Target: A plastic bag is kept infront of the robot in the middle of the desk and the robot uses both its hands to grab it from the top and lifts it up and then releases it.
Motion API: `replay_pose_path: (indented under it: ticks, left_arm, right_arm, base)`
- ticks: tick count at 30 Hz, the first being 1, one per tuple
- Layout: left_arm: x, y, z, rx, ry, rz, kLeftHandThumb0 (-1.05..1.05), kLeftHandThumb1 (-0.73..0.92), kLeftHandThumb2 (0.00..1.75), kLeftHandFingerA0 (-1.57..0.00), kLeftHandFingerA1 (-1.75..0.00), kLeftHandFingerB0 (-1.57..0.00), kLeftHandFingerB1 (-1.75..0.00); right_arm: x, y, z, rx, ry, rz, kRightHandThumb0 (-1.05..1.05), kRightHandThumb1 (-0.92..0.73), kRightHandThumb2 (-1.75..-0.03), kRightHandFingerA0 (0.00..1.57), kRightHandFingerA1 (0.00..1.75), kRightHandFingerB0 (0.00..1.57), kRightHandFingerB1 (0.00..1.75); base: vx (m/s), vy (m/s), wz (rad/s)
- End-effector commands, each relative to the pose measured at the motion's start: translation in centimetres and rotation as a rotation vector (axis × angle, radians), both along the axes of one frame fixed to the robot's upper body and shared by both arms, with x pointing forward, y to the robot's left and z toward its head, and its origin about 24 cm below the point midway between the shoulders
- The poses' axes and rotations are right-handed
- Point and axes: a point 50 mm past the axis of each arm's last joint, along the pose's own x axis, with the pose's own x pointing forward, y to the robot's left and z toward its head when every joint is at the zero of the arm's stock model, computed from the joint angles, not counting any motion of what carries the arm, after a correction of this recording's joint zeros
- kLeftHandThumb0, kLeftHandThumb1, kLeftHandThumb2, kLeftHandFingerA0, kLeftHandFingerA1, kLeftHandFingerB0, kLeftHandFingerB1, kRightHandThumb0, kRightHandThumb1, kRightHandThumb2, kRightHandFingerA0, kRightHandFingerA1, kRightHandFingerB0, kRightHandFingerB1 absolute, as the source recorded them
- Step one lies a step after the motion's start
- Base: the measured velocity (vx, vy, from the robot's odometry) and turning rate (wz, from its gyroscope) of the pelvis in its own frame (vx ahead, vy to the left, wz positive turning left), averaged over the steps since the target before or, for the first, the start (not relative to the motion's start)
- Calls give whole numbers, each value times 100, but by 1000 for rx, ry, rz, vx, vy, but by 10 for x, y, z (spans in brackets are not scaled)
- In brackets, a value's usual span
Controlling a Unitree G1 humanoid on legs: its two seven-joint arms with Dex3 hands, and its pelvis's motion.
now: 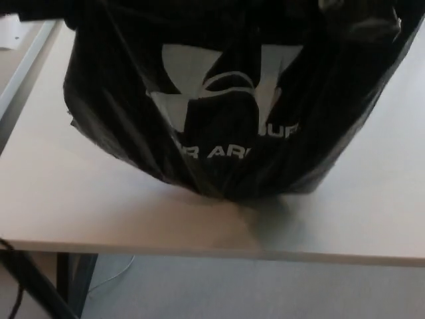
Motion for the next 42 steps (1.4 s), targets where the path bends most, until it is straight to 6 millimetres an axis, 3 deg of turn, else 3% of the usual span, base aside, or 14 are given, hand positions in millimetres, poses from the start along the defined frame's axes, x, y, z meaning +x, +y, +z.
replay_pose_path:
  ticks: [1, 8, 20, 21, 26, 28, 29, 32, 33, 36, 38, 40, 41, 42]
  left_arm:
    - [-7, 17, 51, -156, -53, 23, -44, 74, 63, -101, -175, -78, -166]
    - [-11, 14, 61, -130, -93, 23, -45, 72, 63, -106, -174, -87, -160]
    - [-12, 13, 61, -173, -75, -52, -42, 73, 63, -104, -175, -77, -163]
    - [-11, 13, 60, -154, -85, -33, -44, 73, 63, -103, -175, -77, -163]
    - [-6, 14, 52, -133, -54, 16, -44, 75, 64, -100, -175, -75, -163]
    - [3, 15, 45, -129, -26, 62, -43, 76, 64, -93, -175, -74, -165]
    - [5, 15, 44, -121, -22, 79, -43, 76, 64, -93, -175, -74, -165]
    - [23, 16, 32, -88, -5, 172, -38, 78, 63, -92, -175, -67, -165]
    - [33, 17, 25, -90, 23, 195, -41, 78, 68, -90, -174, -74, -151]
    - [52, 19, 9, -82, 73, 271, -41, 77, 69, -91, -171, -75, -146]
    - [66, 21, -10, 9, 72, 378, -41, 77, 68, -100, -155, -80, -107]
    - [73, 24, -21, 44, 102, 460, -43, 75, 67, -95, -155, -79, -105]
    - [79, 26, -32, 64, 181, 435, -60, 74, 61, -21, -39, -10, -25]
    - [83, 28, -43, 87, 267, 386, -60, 74, 61, -21, -39, -10, -25]
  right_arm:
    - [-10, 2, 32, 143, 21, 81, -44, -71, -61, 98, 175, 69, 175]
    - [-11, -1, 26, 129, 27, 106, -42, -74, -61, 98, 175, 68, 175]
    - [-9, -2, 21, 92, 37, 27, -38, -70, -60, 92, 175, 70, 163]
    - [-4, -1, 20, 92, 34, 10, -42, -67, -61, 97, 175, 76, 161]
    - [20, -3, 11, 46, 71, -57, -41, -70, -61, 97, 175, 72, 175]
    - [34, -3, 9, 39, 150, -132, -44, -69, -61, 90, 175, 74, 155]
    - [37, -3, 9, 31, 148, -146, -44, -69, -61, 90, 175, 74, 155]
    - [57, -4, 8, 38, 212, -155, -38, -71, -60, 82, 175, 67, 163]
    - [64, -4, 6, 40, 237, -146, -37, -73, -61, 86, 175, 67, 165]
    - [78, -1, 4, -21, 239, -207, -37, -72, -61, 88, 175, 70, 166]
    - [88, 4, 0, -48, 279, -258, -37, -71, -60, 84, 175, 68, 172]
    - [92, 8, 0, -73, 299, -286, -39, -71, -60, 83, 175, 68, 170]
    - [97, 12, -3, -106, 358, -306, -53, -66, -60, 82, 96, 54, 62]
    - [101, 14, -6, -135, 421, -322, -53, -66, -60, 82, 96, 54, 62]
  base:
    - [0, 0, 0]
    - [0, 0, 0]
    - [0, 0, 0]
    - [0, 0, 0]
    - [0, 0, 0]
    - [0, 0, 0]
    - [0, 0, 0]
    - [0, 0, 0]
    - [0, 0, 0]
    - [0, 0, 0]
    - [0, 0, 0]
    - [0, 0, 0]
    - [0, 0, 0]
    - [0, 0, 0]
